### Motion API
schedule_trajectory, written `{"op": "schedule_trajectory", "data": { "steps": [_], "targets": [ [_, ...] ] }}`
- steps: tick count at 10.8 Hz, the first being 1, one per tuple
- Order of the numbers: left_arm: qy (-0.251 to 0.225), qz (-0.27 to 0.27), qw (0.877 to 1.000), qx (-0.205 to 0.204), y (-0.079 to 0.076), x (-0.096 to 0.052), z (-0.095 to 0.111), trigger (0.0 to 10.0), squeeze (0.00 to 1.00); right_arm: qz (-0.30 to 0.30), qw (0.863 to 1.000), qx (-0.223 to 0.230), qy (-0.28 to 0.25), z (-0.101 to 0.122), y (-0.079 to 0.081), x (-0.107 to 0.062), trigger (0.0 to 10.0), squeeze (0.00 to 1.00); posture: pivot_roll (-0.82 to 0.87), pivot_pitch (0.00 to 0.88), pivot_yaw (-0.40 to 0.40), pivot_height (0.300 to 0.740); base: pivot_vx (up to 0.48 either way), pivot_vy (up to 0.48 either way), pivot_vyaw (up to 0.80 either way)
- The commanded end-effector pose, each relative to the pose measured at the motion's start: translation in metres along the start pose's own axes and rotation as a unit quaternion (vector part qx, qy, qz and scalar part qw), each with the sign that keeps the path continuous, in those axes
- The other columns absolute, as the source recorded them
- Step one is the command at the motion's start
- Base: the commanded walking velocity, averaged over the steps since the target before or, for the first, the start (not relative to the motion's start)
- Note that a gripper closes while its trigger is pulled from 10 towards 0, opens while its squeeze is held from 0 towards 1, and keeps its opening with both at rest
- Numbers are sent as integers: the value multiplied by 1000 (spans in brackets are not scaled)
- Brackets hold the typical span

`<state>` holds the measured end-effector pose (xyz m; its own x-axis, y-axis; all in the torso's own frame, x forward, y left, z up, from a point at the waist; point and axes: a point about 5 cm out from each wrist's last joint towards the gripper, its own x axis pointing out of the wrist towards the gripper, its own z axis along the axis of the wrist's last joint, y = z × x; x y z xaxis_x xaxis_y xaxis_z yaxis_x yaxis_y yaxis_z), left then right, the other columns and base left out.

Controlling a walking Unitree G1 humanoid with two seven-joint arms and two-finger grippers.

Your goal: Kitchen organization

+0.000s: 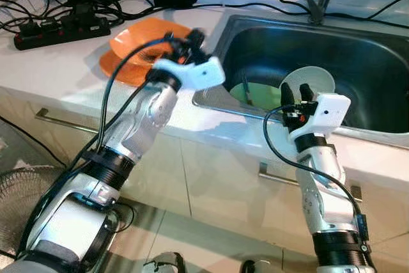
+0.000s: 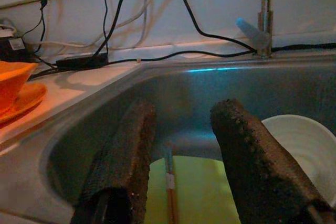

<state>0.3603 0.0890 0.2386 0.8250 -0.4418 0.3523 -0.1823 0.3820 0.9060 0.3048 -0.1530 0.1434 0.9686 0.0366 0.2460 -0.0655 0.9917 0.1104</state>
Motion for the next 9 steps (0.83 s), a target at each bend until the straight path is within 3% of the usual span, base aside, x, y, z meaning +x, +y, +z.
{"op": "schedule_trajectory", "data": {
  "steps": [1, 2, 3, 4, 5, 7, 9],
  "targets": [
    [-4, 9, 1000, 5, 6, 1, 0, 0, 0, -1, 1000, 5, 20, -9, 1, -2, 10000, 0, 29, 6, 45, 740, 0, 0, 0],
    [6, -2, 1000, -15, 0, -3, -2, 9569, 0, -3, 1000, 5, 19, -8, 1, -2, 10000, 0, 29, 5, 45, 740, 0, 0, 0],
    [0, -13, 999, -31, -6, -6, 0, 10000, 0, -4, 1000, 5, 19, -9, 0, -1, 10000, 0, 29, 7, 46, 740, 0, 0, 0],
    [-7, -26, 998, -53, -13, -9, 6, 10000, 1000, -6, 1000, 5, 20, -9, 0, -2, 10000, 0, 29, 19, 43, 740, 0, 0, 0],
    [-22, -65, 996, -63, -25, -12, 12, 10000, 1000, -9, 1000, 4, 23, -10, -2, -2, 10000, 0, 29, 25, 41, 740, 0, 0, 0],
    [-22, -86, 994, -61, -29, -15, 11, 10000, 1000, -9, 1000, 3, 24, -10, -2, -2, 10000, 0, 29, 30, 40, 740, 0, 0, 0],
    [8, -99, 994, -46, -29, -18, -1, 10000, 1000, -10, 1000, 3, 25, -10, -3, -2, 10000, 0, 31, 40, 36, 740, 0, 0, 0]
  ]
}}
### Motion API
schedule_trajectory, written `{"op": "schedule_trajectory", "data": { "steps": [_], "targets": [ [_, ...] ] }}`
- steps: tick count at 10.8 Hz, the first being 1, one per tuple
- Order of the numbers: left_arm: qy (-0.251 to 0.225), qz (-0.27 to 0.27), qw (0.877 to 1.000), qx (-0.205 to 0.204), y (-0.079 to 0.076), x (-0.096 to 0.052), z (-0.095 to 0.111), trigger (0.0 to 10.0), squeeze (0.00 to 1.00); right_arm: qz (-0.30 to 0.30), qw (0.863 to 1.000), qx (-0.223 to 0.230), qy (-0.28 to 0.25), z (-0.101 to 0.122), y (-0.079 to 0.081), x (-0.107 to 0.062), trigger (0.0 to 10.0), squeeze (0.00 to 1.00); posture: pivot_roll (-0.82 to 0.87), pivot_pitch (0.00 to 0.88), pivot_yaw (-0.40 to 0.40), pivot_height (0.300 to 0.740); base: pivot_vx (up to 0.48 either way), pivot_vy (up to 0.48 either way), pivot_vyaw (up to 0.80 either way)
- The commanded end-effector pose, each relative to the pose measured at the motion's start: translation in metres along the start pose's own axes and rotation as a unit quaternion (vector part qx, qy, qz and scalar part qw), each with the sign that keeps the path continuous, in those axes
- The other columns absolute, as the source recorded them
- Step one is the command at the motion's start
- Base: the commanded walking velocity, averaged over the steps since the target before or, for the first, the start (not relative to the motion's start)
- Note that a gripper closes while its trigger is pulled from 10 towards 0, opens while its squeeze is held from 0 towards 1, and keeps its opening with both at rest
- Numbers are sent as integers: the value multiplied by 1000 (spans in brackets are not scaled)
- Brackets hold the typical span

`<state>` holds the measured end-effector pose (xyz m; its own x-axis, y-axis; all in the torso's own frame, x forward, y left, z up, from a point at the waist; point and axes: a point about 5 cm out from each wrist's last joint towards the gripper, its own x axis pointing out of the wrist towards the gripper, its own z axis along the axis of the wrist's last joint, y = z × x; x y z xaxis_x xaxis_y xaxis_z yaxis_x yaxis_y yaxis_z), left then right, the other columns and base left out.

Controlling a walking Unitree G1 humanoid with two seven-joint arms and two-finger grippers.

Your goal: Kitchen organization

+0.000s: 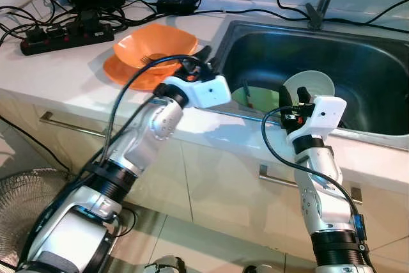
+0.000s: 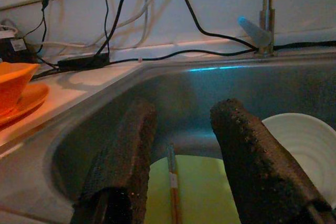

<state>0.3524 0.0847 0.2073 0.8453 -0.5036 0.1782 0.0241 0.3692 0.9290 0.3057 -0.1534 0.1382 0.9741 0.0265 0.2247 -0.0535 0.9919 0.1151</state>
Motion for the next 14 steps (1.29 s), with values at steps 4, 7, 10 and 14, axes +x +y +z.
{"op": "schedule_trajectory", "data": {
  "steps": [4, 7, 10, 14],
  "targets": [
    [25, -17, 1000, 3, 1, -1, -11, 10000, 1000, -7, 1000, 4, 16, -6, -2, -1, 10000, 0, 31, 52, 36, 740, 0, 0, 0],
    [57, -31, 998, 23, -1, 0, -21, 10000, 459, -10, 1000, 5, 16, -6, -2, -1, 10000, 0, 31, 54, 38, 740, 0, 0, 0],
    [96, -32, 994, 38, 4, 1, -34, 10000, 0, -9, 1000, 6, 17, -6, -1, 0, 10000, 0, 33, 56, 38, 740, 0, 0, 0],
    [121, -40, 991, 38, 3, 7, -42, 10000, 0, -11, 1000, 5, 16, -6, -2, 0, 10000, 0, 28, 63, 39, 740, 0, 0, 0]
  ]
}}
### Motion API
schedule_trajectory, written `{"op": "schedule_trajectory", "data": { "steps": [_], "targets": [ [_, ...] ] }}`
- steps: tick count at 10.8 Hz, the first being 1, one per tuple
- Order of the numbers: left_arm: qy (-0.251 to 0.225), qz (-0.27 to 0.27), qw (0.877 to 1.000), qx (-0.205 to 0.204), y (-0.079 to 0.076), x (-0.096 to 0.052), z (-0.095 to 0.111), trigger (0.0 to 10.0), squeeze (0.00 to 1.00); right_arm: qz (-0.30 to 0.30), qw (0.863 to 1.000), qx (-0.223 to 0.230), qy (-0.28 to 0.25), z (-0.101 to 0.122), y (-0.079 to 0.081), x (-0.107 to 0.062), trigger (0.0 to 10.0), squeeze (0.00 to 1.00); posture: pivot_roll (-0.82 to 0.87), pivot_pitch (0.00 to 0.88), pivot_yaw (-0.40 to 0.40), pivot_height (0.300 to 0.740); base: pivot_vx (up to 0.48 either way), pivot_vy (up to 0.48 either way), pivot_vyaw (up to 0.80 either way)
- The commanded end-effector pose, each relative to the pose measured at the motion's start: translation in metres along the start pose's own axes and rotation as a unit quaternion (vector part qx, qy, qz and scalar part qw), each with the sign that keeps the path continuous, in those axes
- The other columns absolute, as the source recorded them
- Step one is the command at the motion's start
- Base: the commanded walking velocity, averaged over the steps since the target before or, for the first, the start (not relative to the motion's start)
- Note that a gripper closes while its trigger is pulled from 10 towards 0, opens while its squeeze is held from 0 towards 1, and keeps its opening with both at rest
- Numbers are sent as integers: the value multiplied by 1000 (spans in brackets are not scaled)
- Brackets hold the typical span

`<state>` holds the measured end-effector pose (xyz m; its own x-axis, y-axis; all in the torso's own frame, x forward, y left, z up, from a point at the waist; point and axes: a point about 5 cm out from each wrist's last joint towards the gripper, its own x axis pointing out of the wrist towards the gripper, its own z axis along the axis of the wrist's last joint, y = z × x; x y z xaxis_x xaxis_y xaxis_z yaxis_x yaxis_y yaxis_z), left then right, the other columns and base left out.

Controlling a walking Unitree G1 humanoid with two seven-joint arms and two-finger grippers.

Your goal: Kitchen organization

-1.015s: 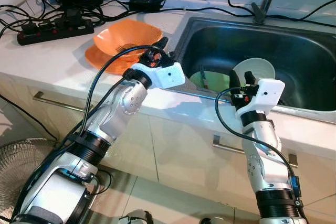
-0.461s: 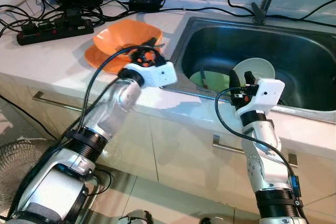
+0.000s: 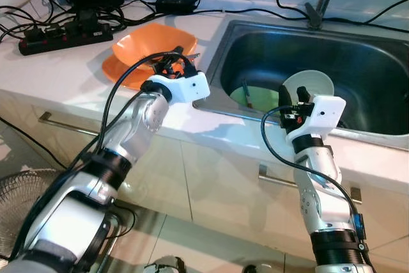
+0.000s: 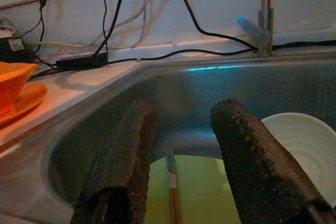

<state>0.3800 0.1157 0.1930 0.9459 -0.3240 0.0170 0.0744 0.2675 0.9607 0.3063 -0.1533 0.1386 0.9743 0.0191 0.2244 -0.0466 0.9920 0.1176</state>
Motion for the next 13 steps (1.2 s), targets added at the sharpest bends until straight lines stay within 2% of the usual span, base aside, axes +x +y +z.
{"op": "schedule_trajectory", "data": {
  "steps": [1, 2, 3, 13],
  "targets": [
    [0, 3, 1000, 0, 3, 3, 1, 10000, 0, -7, 1000, 5, 16, -6, -1, -1, 10000, 0, 25, 64, 39, 740, 0, 0, 0],
    [2, 0, 1000, 1, 2, 4, 0, 9804, 0, -7, 1000, 5, 16, -6, -2, -1, 10000, 0, 25, 66, 39, 740, 0, 0, 0],
    [4, -1, 1000, -1, 2, 5, 0, 0, 0, -8, 1000, 5, 16, -5, -2, -1, 10000, 0, 25, 69, 39, 740, 0, 0, 0],
    [-2, -7, 1000, -1, -3, 7, -1, 0, 0, -11, 1000, 6, 20, -7, -3, -1, 10000, 0, 25, 79, 38, 740, 0, 0, 0]
  ]
}}
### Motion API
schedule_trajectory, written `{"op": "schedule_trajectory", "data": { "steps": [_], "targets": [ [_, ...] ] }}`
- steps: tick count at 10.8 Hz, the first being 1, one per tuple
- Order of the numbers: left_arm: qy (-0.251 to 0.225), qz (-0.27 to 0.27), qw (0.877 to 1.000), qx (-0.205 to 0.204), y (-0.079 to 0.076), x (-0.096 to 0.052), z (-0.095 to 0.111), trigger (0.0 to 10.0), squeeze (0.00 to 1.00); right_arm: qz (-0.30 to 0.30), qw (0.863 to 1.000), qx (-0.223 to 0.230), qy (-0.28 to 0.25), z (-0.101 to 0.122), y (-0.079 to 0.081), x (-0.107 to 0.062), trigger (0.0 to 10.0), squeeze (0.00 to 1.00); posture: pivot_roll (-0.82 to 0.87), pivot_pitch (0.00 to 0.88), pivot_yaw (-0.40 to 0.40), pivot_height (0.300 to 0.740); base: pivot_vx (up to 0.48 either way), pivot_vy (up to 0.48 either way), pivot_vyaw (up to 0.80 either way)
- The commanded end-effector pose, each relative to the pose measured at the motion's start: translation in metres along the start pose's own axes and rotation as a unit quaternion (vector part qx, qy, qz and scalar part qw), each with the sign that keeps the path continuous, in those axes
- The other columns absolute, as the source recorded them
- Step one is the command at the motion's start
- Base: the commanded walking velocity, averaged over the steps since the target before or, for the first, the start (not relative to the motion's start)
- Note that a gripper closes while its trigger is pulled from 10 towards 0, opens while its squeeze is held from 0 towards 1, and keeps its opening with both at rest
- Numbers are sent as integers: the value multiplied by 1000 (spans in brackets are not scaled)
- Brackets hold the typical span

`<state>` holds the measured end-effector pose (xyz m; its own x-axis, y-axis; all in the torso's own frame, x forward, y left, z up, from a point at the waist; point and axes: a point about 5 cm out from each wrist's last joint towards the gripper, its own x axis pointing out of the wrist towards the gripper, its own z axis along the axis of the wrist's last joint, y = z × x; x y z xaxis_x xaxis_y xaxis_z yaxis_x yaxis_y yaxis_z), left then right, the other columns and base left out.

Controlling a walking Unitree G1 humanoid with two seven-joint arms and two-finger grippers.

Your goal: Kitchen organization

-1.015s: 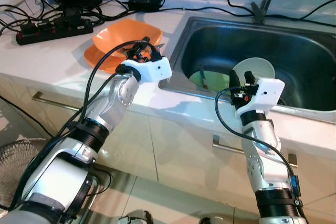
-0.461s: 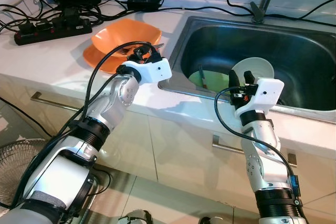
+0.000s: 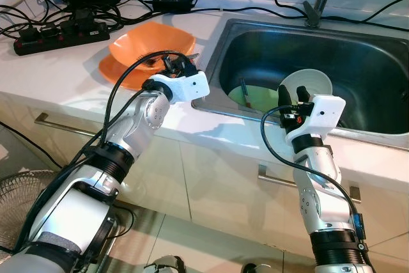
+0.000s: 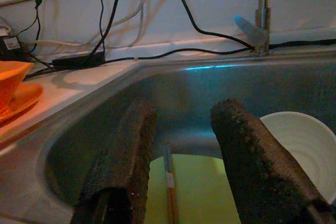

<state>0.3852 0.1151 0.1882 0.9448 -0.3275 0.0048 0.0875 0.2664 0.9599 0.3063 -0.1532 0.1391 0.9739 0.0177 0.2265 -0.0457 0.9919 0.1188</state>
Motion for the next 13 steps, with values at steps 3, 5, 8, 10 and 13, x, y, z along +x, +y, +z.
{"op": "schedule_trajectory", "data": {
  "steps": [3, 5, 8, 10, 13],
  "targets": [
    [-5, 10, 1000, 13, 6, 2, 3, 0, 0, -10, 1000, 6, 22, -8, -3, -1, 10000, 0, 29, 82, 35, 740, 0, 0, 0],
    [-13, 51, 998, 40, 25, 3, 9, 0, 0, -9, 1000, 5, 22, -8, -3, -1, 10000, 0, 31, 84, 33, 740, 0, 0, 0],
    [-57, 132, 986, 80, 60, -1, 31, 3608, 0, -9, 1000, 5, 23, -8, -3, -1, 10000, 0, 31, 75, 36, 740, 0, 0, 0],
    [-165, 168, 971, -35, 69, -10, 63, 10000, 0, -8, 1000, 1, 23, -9, -2, -2, 10000, 0, 28, 60, 39, 740, 0, 0, 0],
    [-296, 105, 878, -360, 64, -26, 106, 10000, 0, -6, 1000, -2, 24, -11, -1, -3, 10000, 0, 26, 41, 43, 740, 0, 0, 0]
  ]
}}
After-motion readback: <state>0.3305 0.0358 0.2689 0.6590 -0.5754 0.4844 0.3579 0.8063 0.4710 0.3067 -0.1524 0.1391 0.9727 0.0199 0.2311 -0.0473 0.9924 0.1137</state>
